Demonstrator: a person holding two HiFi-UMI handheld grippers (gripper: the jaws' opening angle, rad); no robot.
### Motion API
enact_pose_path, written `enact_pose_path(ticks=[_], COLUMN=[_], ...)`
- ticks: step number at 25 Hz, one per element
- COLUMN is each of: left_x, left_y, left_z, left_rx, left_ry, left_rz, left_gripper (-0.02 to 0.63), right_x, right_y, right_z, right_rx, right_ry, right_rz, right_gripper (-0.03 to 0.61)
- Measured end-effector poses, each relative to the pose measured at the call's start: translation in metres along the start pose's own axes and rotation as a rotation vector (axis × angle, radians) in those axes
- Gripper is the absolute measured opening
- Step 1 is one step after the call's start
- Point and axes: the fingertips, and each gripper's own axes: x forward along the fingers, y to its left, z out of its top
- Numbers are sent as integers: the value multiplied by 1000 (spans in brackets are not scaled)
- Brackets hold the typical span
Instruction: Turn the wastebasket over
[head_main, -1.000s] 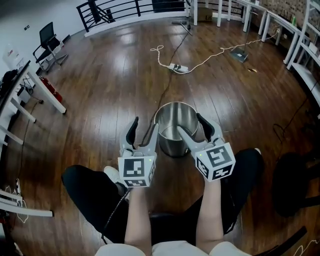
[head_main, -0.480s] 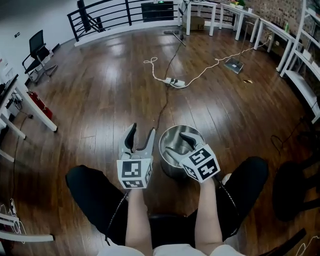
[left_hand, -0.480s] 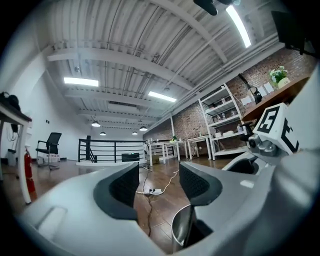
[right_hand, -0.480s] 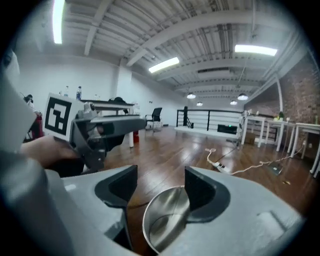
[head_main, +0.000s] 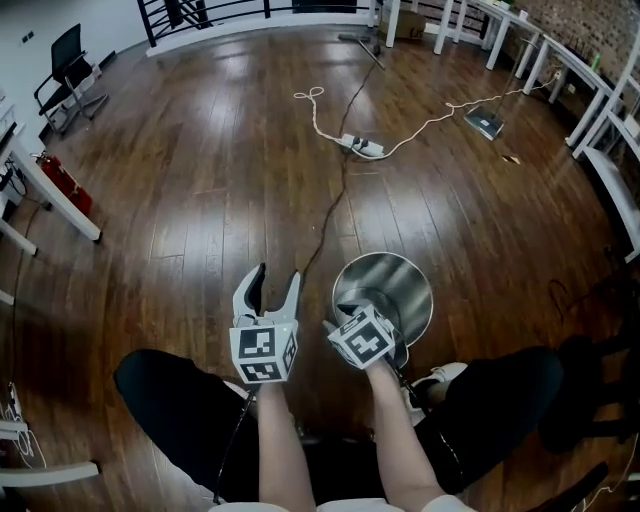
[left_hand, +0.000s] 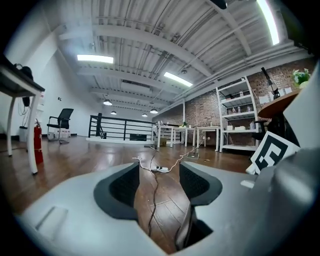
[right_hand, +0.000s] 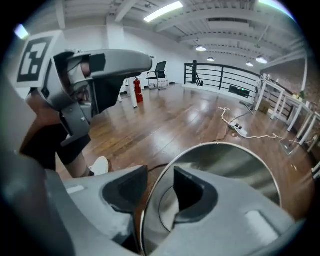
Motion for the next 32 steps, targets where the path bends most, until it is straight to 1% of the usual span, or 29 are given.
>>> enact_pose_path(ticks=[1,2,5,7,9,12,15,17,19,21,24,26,27,28,29,30,32], left_x=[0,0,-3,-5,-6,-6,-5,-6,-7,-8,-6,-5,-4,-2,1,4,9], left_y=[4,8,20,25,28,33,37,41,44,44,44,46,45,42,38,34,25], left_z=[-3,-5,-11,-14,-15,-14,-12,-12,-15,-22,-32,-35,-37,-40,-43,-47,-55], left_rx=[-9,-16,-31,-43,-50,-53,-56,-58,-61,-63,-59,-63,-66,-67,-66,-65,-64], left_ry=[3,6,14,16,16,8,3,2,6,21,47,60,69,80,91,102,123], left_rz=[7,15,47,60,65,72,80,89,99,102,106,109,106,99,90,79,57], left_gripper=[275,273,272,270,270,268,267,267,265,265,265,264,264,264,264,264,264], right_x=[4,7,11,7,-4,-27,-57,-72,-78,-77,-80,-82,-83,-84,-84,-83,-78], right_y=[-1,-3,-9,-15,-20,-29,-46,-60,-74,-90,-113,-127,-134,-143,-153,-165,-188], right_z=[1,3,2,3,11,31,47,50,46,34,14,0,-11,-25,-40,-56,-92], right_rx=[8,16,52,127,208,254,348,412,479,571,691,761,786,802,808,812,825], right_ry=[6,11,18,-23,-95,-201,-337,-433,-538,-626,-721,-764,-769,-762,-744,-712,-597], right_rz=[-15,-27,-36,-21,20,77,132,177,248,300,337,368,360,322,254,164,-44], right_gripper=[123,107,87,77,58,55,48,38,34,32,34,40,41,44,44,46,69])
